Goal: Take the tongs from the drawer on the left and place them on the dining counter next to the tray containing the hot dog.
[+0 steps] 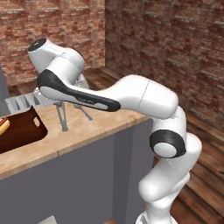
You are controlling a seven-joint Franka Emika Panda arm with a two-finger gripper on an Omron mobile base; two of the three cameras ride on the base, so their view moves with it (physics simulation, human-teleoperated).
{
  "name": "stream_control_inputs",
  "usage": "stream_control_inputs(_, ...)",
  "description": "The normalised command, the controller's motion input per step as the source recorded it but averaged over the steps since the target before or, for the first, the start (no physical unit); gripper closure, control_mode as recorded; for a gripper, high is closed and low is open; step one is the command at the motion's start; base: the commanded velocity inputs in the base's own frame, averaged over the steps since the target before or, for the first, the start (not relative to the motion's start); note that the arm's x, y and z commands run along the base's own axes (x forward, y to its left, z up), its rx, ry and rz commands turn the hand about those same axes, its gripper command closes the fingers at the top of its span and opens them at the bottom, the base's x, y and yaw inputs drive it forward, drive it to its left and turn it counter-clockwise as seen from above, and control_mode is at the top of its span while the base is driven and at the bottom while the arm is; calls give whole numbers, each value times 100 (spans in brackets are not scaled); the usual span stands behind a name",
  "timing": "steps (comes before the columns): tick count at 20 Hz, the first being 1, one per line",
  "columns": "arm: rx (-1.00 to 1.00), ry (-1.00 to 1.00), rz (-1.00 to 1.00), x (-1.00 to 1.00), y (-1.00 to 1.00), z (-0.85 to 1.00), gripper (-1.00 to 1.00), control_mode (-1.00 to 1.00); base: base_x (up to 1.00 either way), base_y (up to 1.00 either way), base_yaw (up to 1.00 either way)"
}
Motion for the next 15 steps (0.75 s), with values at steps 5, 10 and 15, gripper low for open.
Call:
stream_control_inputs(5,9,-28,3,-100,-100,14,-100,-100,0,0,0)
stream_control_inputs(10,13,-1,0,-100,-100,-41,-100,-100,0,0,0)
stream_control_inputs(15,12,0,-2,-100,-100,-66,-100,-100,0,0,0)
